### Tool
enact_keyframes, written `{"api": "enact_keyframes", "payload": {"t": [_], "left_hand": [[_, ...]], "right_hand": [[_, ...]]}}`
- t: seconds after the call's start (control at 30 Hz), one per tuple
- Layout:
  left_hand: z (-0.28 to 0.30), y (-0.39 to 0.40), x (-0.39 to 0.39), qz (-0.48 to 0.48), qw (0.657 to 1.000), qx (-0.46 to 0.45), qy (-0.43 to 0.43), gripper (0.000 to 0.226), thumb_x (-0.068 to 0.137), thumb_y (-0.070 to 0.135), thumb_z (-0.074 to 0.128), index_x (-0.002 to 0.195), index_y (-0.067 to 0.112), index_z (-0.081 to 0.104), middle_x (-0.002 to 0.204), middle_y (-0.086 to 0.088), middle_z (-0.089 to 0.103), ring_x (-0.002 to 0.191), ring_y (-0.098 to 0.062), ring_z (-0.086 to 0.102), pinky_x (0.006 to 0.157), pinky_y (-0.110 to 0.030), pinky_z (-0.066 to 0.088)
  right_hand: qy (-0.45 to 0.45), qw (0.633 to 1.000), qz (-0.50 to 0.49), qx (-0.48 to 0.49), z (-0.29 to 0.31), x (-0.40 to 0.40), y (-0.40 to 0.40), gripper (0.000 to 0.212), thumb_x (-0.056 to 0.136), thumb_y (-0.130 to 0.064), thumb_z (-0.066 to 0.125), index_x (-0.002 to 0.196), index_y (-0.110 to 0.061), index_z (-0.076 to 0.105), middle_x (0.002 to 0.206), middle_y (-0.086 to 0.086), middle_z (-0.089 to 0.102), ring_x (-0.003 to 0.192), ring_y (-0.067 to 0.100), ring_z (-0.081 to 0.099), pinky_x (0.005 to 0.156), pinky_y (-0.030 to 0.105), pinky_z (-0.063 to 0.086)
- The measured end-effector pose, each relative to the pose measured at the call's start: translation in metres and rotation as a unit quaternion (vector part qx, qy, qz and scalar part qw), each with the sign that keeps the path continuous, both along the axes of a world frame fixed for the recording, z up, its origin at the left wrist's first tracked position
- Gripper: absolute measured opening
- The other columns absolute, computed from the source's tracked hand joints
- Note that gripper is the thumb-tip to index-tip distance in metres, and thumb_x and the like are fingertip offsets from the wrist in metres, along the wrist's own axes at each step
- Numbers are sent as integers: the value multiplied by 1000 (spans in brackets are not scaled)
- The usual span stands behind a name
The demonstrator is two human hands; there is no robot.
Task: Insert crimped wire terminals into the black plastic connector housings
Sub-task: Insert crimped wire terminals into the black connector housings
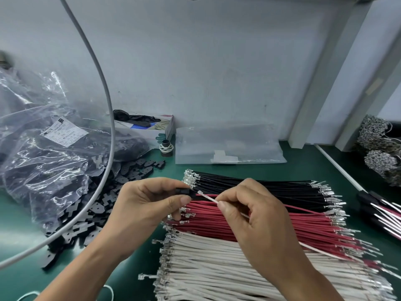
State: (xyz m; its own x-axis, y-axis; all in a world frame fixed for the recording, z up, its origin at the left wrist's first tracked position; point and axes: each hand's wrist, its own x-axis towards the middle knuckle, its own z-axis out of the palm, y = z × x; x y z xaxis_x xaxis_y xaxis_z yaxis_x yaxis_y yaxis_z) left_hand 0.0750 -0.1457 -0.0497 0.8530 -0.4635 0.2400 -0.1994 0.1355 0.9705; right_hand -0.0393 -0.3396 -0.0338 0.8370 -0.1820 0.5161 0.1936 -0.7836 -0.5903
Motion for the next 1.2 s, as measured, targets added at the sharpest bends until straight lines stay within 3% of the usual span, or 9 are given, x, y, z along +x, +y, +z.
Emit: {"api": "enact_keyframes", "payload": {"t": [0.1,0.33,0.5,0.7,0.83,1.1,1.2], "left_hand": [[1,0,-1,-7,1000,-6,9,27,66,18,87,92,14,84,70,-15,75,53,-17,66,53,-17,52],[2,0,-1,-15,1000,0,25,26,66,16,86,91,14,84,73,-16,76,54,-16,66,53,-18,53],[1,0,-2,-22,999,8,38,27,66,18,87,92,14,83,74,-16,76,55,-16,67,53,-21,55],[2,0,-2,-22,999,4,41,26,66,17,86,92,12,83,71,-15,75,54,-17,65,52,-20,52],[1,-1,-3,-28,998,-1,48,27,65,14,86,91,10,83,71,-16,75,53,-17,66,52,-19,52],[4,1,-3,-51,998,16,16,27,64,10,86,91,5,82,72,-16,73,56,-18,64,56,-20,54],[4,0,-4,-58,997,47,-28,23,68,8,86,90,8,83,69,-11,71,57,-19,65,59,-22,55]], "right_hand": [[-14,999,-2,-28,-2,0,0,6,92,-30,64,90,-33,69,89,-17,55,79,10,59,64,18,44],[-80,996,22,-39,0,2,0,10,90,-25,69,94,-25,78,85,-17,59,73,7,61,61,25,50],[-88,996,26,-20,0,2,-1,10,89,-24,71,94,-24,80,83,-15,58,72,8,60,61,18,47],[-111,993,19,-21,0,1,-6,9,88,-24,73,91,-21,81,83,-12,59,70,11,60,57,34,51],[-118,991,17,-55,-1,1,-2,8,88,-21,75,92,-21,81,81,-10,58,66,10,57,54,33,49],[-73,993,44,81,-9,4,2,14,83,-13,80,90,-24,82,81,-10,59,75,16,62,61,28,51],[-91,994,48,-25,-7,5,5,6,89,-16,74,92,-15,80,82,-10,56,70,13,57,59,30,50]]}}
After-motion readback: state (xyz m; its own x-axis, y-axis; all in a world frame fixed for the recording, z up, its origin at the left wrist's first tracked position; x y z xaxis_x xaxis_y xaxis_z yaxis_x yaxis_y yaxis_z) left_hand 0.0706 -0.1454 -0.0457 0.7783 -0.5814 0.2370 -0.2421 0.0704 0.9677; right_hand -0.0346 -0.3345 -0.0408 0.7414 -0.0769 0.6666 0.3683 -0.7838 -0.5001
